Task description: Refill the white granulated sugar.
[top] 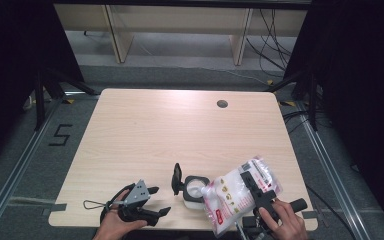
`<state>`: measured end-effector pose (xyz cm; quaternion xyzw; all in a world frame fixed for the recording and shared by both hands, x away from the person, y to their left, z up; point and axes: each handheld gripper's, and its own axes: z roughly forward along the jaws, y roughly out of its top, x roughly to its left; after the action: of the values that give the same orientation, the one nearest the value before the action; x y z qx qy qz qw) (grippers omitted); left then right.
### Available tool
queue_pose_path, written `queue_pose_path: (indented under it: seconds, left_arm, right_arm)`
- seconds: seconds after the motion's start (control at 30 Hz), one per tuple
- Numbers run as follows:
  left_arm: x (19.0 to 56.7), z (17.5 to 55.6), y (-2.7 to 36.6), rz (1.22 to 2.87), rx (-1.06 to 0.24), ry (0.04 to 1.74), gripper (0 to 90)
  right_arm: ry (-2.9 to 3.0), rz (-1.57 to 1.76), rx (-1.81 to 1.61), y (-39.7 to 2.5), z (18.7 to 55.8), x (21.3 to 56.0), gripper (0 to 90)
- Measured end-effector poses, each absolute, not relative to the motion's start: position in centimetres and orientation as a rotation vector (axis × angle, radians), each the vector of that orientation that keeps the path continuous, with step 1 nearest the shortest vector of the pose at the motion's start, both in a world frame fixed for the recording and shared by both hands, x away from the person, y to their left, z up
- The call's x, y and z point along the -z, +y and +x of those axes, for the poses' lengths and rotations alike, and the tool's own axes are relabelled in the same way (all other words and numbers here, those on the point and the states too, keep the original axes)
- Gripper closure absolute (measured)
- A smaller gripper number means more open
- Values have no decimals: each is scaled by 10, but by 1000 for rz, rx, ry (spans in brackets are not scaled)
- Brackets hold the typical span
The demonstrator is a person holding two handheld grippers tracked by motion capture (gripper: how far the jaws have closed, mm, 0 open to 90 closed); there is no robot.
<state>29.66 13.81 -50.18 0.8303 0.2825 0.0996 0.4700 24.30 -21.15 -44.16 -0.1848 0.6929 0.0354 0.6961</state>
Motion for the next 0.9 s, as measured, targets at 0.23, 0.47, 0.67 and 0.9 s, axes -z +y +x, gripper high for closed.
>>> queue_pose_path:
  seconds: [0.23,0.47,0.67,0.9]
  left_arm:
    - [502,296,138,2032,-244,693,228]
    - [501,297,139,2050,-258,667,228]
    - [501,297,140,2052,-255,678,228]
    - [502,297,139,2040,-245,688,229]
  right_arm:
    - [1546,-415,-90,-212,244,442,510]
    - [1541,-435,-73,-213,245,440,510]
    - [1560,-395,-113,-214,245,441,510]
    - [1592,-342,-140,-217,247,445,510]
